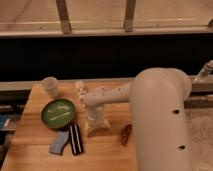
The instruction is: Push the eraser across the table
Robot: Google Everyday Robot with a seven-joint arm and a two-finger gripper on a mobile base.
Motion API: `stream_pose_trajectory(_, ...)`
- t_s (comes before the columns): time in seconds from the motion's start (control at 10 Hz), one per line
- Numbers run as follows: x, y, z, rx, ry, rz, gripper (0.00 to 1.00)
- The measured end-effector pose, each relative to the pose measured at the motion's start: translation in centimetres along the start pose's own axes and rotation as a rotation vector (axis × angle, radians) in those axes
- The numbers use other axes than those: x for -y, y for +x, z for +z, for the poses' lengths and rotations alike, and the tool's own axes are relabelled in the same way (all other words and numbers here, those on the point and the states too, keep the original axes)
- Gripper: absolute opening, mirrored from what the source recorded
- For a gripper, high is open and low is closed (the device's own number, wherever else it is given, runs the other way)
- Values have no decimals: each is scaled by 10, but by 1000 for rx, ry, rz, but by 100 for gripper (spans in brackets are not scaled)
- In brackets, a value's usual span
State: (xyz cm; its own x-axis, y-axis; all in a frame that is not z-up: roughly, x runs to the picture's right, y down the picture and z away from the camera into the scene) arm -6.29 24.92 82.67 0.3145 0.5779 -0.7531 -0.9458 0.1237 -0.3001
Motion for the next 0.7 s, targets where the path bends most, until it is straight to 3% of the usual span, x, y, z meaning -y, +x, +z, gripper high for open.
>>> stream_pose_trajectory(0.7, -5, 0, -10, 1, -3, -7, 64)
